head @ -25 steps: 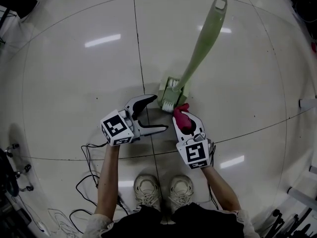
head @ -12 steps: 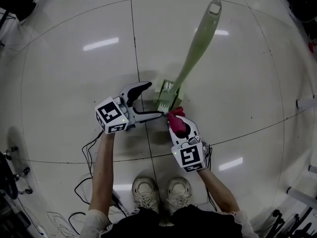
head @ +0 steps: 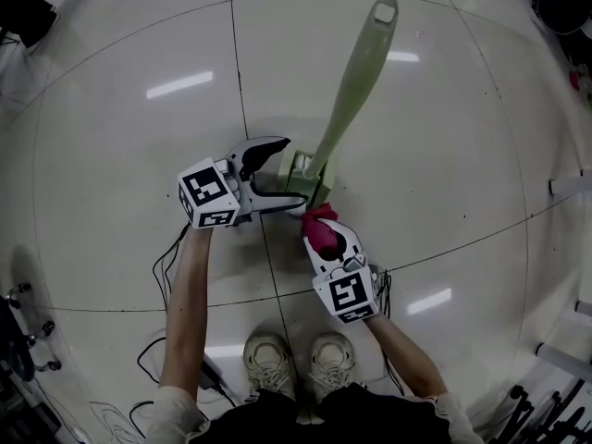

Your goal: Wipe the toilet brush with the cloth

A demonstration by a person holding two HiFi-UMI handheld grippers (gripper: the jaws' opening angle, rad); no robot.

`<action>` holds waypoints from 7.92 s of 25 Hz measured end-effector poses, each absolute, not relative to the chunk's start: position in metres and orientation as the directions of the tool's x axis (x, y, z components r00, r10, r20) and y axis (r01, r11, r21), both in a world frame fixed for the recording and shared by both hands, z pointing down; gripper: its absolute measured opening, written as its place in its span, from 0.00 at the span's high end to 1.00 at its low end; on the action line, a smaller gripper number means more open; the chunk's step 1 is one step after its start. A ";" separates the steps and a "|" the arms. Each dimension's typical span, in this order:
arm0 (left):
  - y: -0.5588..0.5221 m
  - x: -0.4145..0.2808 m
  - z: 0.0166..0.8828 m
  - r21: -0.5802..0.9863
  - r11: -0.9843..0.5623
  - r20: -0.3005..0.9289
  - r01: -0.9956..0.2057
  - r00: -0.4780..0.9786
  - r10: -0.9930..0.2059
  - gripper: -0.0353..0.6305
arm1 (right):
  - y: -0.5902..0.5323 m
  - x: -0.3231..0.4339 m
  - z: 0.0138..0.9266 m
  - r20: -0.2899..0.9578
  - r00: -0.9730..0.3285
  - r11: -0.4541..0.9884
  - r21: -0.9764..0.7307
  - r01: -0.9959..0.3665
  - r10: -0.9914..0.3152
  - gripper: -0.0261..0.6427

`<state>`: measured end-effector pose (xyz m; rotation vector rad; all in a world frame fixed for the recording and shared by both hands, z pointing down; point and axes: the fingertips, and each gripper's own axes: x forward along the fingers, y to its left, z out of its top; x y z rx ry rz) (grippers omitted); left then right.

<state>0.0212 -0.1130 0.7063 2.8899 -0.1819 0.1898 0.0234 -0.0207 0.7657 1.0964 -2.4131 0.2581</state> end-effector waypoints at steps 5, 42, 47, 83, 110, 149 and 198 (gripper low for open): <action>-0.116 0.029 0.710 0.223 -0.968 0.169 -0.113 0.983 -0.076 0.30 | -0.020 0.023 0.767 0.496 -0.568 0.660 0.015 -0.751 -0.657 0.86; -0.027 -0.015 0.729 0.283 -0.925 0.200 -0.254 0.959 -0.202 0.30 | 0.026 0.021 0.766 0.593 -0.363 0.641 0.362 -0.677 -0.719 0.86; -0.005 -0.016 0.740 0.255 -0.931 0.272 -0.261 0.943 -0.190 0.30 | 0.029 0.058 0.773 0.637 -0.252 0.605 0.427 -0.672 -0.729 0.86; 0.002 -0.030 0.652 0.230 -0.891 0.036 -0.392 0.918 -0.394 0.30 | 0.040 0.008 0.704 0.386 -0.648 0.727 0.093 -0.681 -0.657 0.86; -0.025 -0.017 0.617 0.239 -0.824 -0.033 -0.514 0.844 -0.536 0.30 | 0.005 0.076 0.636 0.231 -0.589 0.555 -0.200 -0.807 -0.774 0.86; -0.188 -0.084 0.651 0.515 -0.665 0.094 -0.541 0.807 -0.584 0.34 | -0.024 0.123 0.677 0.398 -0.494 0.516 -0.059 -0.855 -0.773 0.86; -0.188 -0.094 0.636 0.706 -0.708 -0.095 0.015 0.993 -0.073 0.76 | -0.041 0.127 0.696 0.634 -0.576 0.758 0.025 -0.652 -0.516 0.86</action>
